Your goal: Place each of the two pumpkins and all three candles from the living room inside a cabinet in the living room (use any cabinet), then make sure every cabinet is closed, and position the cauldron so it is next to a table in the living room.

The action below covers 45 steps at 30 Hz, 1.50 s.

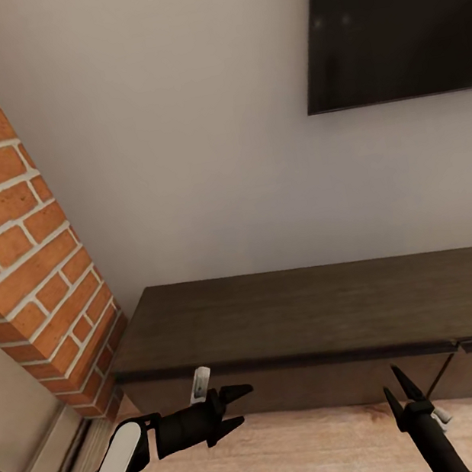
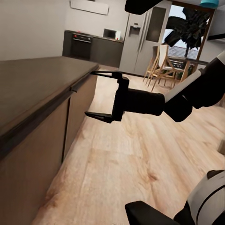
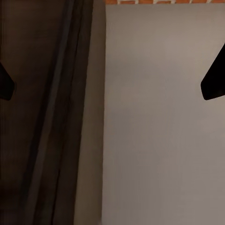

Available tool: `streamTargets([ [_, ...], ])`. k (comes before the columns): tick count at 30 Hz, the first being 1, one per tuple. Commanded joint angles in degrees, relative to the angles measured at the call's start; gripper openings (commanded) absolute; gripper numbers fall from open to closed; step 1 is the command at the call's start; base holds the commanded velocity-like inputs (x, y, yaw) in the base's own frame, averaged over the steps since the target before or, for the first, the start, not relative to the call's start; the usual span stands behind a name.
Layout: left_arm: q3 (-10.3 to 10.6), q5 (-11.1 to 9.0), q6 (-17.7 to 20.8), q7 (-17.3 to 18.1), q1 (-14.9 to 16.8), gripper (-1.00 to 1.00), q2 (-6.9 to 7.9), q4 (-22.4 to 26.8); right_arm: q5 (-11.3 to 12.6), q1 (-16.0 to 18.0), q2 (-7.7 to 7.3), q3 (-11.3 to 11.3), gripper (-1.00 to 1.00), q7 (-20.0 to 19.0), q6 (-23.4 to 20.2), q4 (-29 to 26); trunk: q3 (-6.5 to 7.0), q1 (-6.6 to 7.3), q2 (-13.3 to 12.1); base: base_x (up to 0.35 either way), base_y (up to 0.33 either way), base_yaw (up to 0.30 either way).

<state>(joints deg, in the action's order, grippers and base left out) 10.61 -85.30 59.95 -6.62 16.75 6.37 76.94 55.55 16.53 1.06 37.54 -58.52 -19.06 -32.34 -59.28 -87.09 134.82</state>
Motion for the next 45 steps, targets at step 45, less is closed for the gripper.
streamTargets([
  [45, 0.28, -1.35, 0.05, -0.15, 0.03, 1.00, 0.05, 0.34, 3.51, 0.01, -0.23, 0.25, 1.00, -0.54, -0.19, 0.08, -5.16, -4.75, 8.51, 0.013, 0.000, 0.000],
])
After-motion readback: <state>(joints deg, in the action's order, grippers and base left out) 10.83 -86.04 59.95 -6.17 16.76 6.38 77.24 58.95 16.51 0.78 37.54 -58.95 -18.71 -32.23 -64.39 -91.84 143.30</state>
